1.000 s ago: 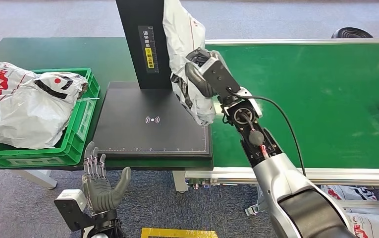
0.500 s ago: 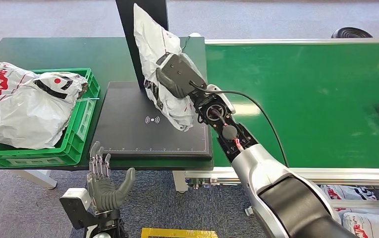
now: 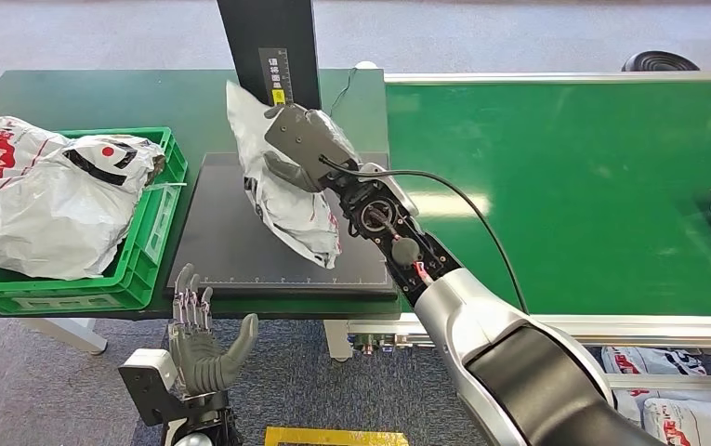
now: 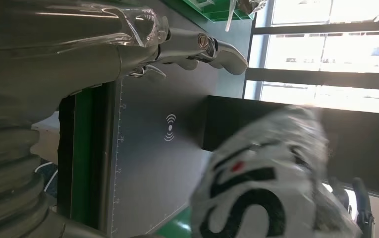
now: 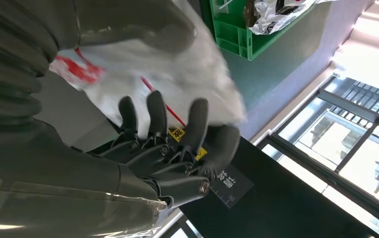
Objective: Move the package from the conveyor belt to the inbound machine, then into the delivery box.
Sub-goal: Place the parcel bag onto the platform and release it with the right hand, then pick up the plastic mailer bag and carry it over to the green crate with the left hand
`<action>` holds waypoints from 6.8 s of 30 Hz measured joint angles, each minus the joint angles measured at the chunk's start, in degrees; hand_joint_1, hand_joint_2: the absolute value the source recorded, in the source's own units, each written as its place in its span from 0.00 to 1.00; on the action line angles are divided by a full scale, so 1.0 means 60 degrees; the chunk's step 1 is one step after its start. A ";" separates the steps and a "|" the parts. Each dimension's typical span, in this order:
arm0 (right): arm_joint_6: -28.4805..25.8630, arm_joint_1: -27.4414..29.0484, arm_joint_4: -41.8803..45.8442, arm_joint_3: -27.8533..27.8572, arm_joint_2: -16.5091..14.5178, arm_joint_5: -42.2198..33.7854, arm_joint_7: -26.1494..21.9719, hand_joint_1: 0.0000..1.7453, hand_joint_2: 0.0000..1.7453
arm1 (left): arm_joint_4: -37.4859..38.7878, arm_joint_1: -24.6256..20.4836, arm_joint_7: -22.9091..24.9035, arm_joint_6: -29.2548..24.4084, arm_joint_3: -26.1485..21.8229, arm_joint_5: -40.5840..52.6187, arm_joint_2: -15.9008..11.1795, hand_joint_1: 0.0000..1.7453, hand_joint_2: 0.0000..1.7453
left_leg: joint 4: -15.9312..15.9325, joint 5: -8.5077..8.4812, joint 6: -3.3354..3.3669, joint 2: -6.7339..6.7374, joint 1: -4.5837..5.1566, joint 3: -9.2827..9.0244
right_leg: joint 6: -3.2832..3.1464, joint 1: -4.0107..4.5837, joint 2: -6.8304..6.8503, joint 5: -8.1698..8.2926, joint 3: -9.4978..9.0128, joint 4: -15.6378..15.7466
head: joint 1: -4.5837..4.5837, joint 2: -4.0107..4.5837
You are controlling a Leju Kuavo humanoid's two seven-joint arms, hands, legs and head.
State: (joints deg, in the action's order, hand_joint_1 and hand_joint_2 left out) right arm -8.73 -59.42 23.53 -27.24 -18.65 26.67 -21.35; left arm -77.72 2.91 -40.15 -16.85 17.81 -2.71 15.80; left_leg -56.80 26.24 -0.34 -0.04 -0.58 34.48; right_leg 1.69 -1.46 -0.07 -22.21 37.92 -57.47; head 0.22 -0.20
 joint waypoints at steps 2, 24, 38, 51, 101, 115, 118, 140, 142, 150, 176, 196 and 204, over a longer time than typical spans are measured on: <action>-0.0007 -0.0004 -0.0044 -0.0004 -0.0021 0.0000 0.0005 0.06 1.00 | 0.0002 -0.0001 0.0000 0.0000 0.0000 0.0000 0.0000 0.00 1.00 | 0.0000 0.0000 0.0000 0.0000 0.0000 0.0000 | 0.0000 0.0000 0.0000 0.0000 0.0000 0.0000 | 0.0000 0.0000; -0.0014 -0.0045 -0.0280 -0.0010 -0.0079 -0.0017 0.0156 0.00 1.00 | 0.0067 -0.0072 0.0000 -0.0011 -0.0002 -0.0014 0.0012 0.00 1.00 | 0.0000 0.0000 0.0000 0.0000 0.0000 -0.0002 | 0.0000 0.0000 0.0000 0.0000 0.0000 0.0000 | 0.0000 0.0000; -0.1484 0.1471 0.1046 0.0486 0.0268 -0.1638 -0.2854 0.00 1.00 | -0.0086 -0.0952 0.0000 -0.0549 -0.0129 0.0698 -0.0447 0.00 1.00 | 0.0000 0.0000 0.0000 -0.0012 -0.0001 -0.0004 | -0.0001 0.0001 0.0003 -0.0001 -0.0004 0.0000 | -0.0001 0.0000; -0.2068 0.5394 0.6518 0.0682 0.1626 -0.3341 -0.3120 0.00 1.00 | -0.0169 -0.1184 0.0000 -0.0552 -0.0401 0.0586 -0.1098 0.00 1.00 | 0.0002 0.0011 -0.0001 -0.0017 0.0000 0.0004 | -0.0003 0.0000 0.0002 -0.0009 0.0001 0.0001 | -0.0003 0.0000; -0.1294 1.0047 1.0086 0.1083 0.1565 -0.3486 -0.3122 0.00 1.00 | 0.7390 -0.9794 0.1261 0.4661 0.2399 0.6352 -0.3288 0.00 1.00 | 0.0003 -0.0023 -0.0020 0.0001 -0.0002 0.0002 | -0.0035 0.0004 -0.0003 0.0018 0.0010 -0.0002 | -0.0003 0.0000; -0.1026 1.0130 1.0343 0.1455 0.1399 -0.3406 -0.3122 0.00 1.00 | 0.9260 -1.0942 0.2063 0.6262 0.3624 0.7105 -0.2094 0.00 1.00 | 0.0003 -0.0022 -0.0021 0.0004 -0.0003 0.0005 | -0.0035 0.0005 -0.0007 0.0018 0.0011 -0.0002 | -0.0003 0.0000; -0.0936 1.0122 1.0343 0.1486 0.1386 -0.3454 -0.3122 0.00 1.00 | 0.9492 -1.0940 0.2117 0.6743 0.3836 0.7199 -0.2005 0.00 1.00 | 0.0003 -0.0023 -0.0021 0.0004 -0.0003 0.0006 | -0.0034 0.0004 -0.0007 0.0018 0.0011 -0.0003 | -0.0003 0.0000; -0.0828 1.0010 1.0336 0.1745 0.1350 -0.3611 -0.3122 0.00 1.00 | 1.0031 -1.0149 0.2114 0.6962 0.4263 0.7120 -0.2150 0.00 1.00 | 0.0005 -0.0022 -0.0021 0.0003 -0.0003 0.0008 | -0.0035 0.0004 -0.0006 0.0018 0.0008 -0.0003 | -0.0003 0.0000; -0.0827 1.0011 1.0330 0.1758 0.1351 -0.3601 -0.3122 0.00 1.00 | 1.0031 -1.0010 0.2059 0.6706 0.4253 0.7039 -0.2197 0.00 1.00 | 0.0006 -0.0022 -0.0021 0.0003 -0.0003 0.0007 | -0.0035 0.0004 -0.0007 0.0017 0.0008 -0.0003 | -0.0003 0.0000; -0.0836 1.0018 1.0328 0.1841 0.1357 -0.3512 -0.3122 0.00 1.00 | 1.0031 -0.9444 0.1915 0.5546 0.4136 0.6821 -0.2263 0.66 1.00 | 0.0006 -0.0022 -0.0021 0.0003 -0.0003 -0.0007 | -0.0035 0.0004 -0.0004 0.0016 -0.0010 -0.0003 | -0.0004 0.0000; -0.0807 1.0109 1.0237 0.2010 0.1248 -0.3214 -0.3122 0.00 1.00 | 0.9991 -0.9130 0.2394 0.3199 0.3445 0.6098 -0.2170 1.00 1.00 | 0.0006 -0.0024 -0.0021 0.0005 -0.0003 -0.0029 | -0.0037 0.0004 -0.0007 0.0019 -0.0021 -0.0003 | -0.0002 0.0000; -0.0886 1.0167 1.0150 0.2059 0.1185 -0.3315 -0.3121 0.00 1.00 | 0.8877 -0.9058 0.1760 0.2147 -0.0163 0.3226 -0.2084 1.00 1.00 | 0.0006 -0.0025 -0.0022 0.0003 -0.0003 -0.0004 | -0.0036 0.0005 -0.0005 0.0018 -0.0001 -0.0005 | -0.0003 0.0000; -0.1048 1.0170 1.0146 0.2096 0.1094 -0.3230 -0.3122 0.00 1.00 | 0.8490 -0.9598 0.2506 0.2205 -0.0425 0.3472 -0.2144 1.00 1.00 | 0.0006 -0.0026 -0.0022 0.0002 -0.0004 0.0000 | -0.0036 0.0005 -0.0005 0.0018 0.0000 -0.0005 | -0.0004 0.0000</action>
State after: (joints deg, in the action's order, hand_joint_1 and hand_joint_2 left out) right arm -15.02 1.60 84.41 -14.67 -12.09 7.28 -40.09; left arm -26.78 -54.68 -25.11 -3.62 15.26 18.12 2.94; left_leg -56.77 26.09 -0.47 -0.02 -0.60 34.48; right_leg 1.47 -1.44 -0.10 -22.10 37.92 -57.50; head 0.19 -0.20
